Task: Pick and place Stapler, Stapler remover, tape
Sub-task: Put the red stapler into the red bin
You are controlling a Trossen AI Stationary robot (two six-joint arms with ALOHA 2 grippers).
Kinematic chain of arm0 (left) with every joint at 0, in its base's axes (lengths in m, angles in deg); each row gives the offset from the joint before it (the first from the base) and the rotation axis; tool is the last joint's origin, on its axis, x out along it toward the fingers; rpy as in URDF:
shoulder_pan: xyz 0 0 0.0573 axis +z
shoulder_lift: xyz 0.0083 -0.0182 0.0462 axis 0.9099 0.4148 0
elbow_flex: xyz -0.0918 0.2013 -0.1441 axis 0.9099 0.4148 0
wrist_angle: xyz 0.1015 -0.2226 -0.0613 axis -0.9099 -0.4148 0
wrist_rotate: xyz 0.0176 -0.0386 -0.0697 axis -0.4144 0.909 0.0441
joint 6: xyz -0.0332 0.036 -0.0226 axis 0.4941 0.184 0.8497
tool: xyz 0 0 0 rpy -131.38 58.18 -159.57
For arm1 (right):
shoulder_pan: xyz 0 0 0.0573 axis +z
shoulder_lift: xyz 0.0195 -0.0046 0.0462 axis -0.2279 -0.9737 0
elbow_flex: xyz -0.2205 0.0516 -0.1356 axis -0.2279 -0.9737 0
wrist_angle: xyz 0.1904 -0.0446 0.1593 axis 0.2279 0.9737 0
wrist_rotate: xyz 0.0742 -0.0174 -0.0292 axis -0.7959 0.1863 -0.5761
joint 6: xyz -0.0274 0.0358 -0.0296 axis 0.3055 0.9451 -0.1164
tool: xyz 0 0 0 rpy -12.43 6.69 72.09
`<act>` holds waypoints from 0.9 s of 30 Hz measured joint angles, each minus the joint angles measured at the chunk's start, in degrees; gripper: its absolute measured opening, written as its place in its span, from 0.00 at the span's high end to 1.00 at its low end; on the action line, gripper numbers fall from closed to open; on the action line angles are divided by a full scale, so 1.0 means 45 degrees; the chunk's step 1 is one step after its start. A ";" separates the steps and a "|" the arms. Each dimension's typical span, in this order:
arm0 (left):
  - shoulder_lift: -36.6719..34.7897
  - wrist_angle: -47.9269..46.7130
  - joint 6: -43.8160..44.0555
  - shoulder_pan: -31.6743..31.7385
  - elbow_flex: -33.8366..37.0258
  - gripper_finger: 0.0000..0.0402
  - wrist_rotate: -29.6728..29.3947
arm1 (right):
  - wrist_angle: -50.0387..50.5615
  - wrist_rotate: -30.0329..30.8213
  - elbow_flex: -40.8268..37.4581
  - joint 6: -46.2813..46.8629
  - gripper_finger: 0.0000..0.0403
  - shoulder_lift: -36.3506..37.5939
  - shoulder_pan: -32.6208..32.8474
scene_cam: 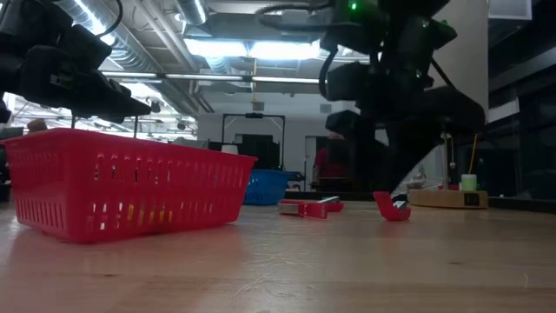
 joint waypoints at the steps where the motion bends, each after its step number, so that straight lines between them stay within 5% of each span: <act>1: 0.0000 0.0005 0.0005 0.0004 0.0005 0.97 0.0004 | 0.0033 -0.0158 -0.0003 -0.0030 0.42 -0.0096 0.0000; 11: 0.0000 0.0005 0.0005 -0.0001 0.0000 0.97 0.0004 | -0.0166 -0.0767 -0.1105 -0.2082 0.47 -0.0254 0.0024; 17: -0.0004 0.0002 0.0005 -0.0001 0.0004 0.97 0.0004 | -0.0448 -0.0902 -0.1258 -0.1939 0.63 -0.0222 0.0029; 22: -0.0005 0.0005 0.0005 -0.0001 0.0005 0.98 0.0004 | -0.1035 -0.0649 -0.0812 -0.0553 0.86 -0.0290 0.0014; 27: 0.0000 0.0005 0.0005 0.0001 0.0000 0.97 0.0004 | -0.1037 -0.0674 -0.0155 0.1993 0.88 -0.0296 0.0028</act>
